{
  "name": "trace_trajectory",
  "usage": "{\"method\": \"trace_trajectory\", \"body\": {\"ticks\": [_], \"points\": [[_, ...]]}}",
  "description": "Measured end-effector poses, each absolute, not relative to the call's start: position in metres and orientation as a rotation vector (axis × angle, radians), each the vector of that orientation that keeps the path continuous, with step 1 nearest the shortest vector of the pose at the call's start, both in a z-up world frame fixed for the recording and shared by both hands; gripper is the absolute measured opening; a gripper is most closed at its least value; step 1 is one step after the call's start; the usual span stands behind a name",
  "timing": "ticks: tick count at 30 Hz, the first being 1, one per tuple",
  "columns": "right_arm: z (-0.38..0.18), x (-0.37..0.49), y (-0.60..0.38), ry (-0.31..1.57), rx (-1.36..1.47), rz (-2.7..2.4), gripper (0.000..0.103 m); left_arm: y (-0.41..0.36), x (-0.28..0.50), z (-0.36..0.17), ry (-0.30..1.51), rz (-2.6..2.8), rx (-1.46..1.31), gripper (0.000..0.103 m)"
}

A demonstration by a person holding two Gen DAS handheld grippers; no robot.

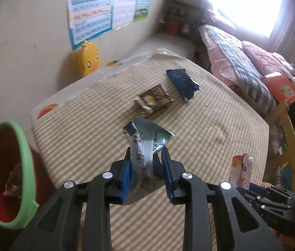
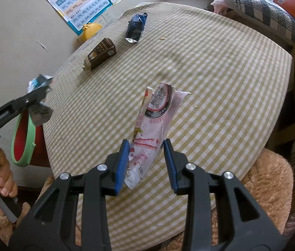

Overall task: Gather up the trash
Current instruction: 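Carry the silver wrapper and pink-white wrapper over the bucket with both grippers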

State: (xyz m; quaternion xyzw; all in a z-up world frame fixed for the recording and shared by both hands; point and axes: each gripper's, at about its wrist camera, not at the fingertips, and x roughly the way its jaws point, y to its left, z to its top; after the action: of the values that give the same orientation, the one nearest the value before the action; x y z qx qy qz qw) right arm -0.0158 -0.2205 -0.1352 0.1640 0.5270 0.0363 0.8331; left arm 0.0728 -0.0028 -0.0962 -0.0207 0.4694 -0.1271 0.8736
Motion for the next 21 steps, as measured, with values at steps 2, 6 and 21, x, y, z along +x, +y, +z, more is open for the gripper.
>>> {"method": "trace_trajectory", "body": {"ticks": [2, 6, 21], "points": [[-0.135, -0.015, -0.220, 1.116, 0.342, 0.075, 0.034, 0.003, 0.070, -0.095, 0.982, -0.261, -0.053, 0.025], [-0.134, -0.016, -0.217, 1.119, 0.330, 0.069, 0.034, 0.010, 0.066, -0.097, 0.987, -0.258, -0.056, 0.025], [-0.110, -0.011, -0.193, 1.089, 0.280, 0.110, 0.034, 0.059, 0.053, -0.092, 0.964, -0.177, -0.113, 0.026]]}}
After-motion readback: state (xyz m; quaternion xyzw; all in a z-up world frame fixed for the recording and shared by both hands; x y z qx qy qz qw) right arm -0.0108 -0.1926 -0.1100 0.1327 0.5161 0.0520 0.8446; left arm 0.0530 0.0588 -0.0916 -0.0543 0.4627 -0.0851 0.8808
